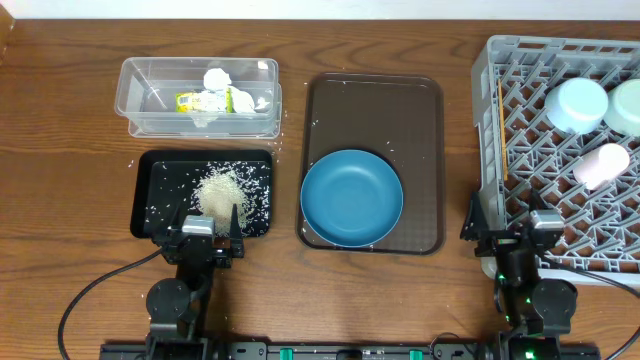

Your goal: Sort waste into correct bins and load items into the dishwasher rack

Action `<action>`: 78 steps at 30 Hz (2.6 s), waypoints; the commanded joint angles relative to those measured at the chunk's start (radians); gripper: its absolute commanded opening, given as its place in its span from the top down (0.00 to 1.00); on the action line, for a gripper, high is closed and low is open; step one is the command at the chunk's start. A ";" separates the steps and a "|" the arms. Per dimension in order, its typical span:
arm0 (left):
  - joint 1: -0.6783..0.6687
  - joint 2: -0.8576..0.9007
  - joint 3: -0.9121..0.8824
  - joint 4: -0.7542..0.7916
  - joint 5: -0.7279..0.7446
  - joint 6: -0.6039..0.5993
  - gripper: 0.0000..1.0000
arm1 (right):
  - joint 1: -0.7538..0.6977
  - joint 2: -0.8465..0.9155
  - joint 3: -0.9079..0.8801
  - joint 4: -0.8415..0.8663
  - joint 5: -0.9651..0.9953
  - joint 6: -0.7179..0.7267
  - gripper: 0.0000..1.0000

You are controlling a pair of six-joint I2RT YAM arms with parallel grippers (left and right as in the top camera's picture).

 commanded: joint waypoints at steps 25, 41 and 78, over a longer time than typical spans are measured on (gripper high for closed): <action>0.004 -0.005 -0.016 -0.036 0.007 0.017 0.07 | -0.053 -0.190 -0.002 -0.278 0.009 -0.119 0.01; 0.004 -0.005 -0.016 -0.036 0.007 0.017 0.07 | -0.053 -0.190 -0.002 -0.278 0.009 -0.119 0.01; 0.005 -0.009 -0.016 -0.036 0.007 0.017 0.07 | -0.053 -0.190 -0.002 -0.278 0.009 -0.119 0.01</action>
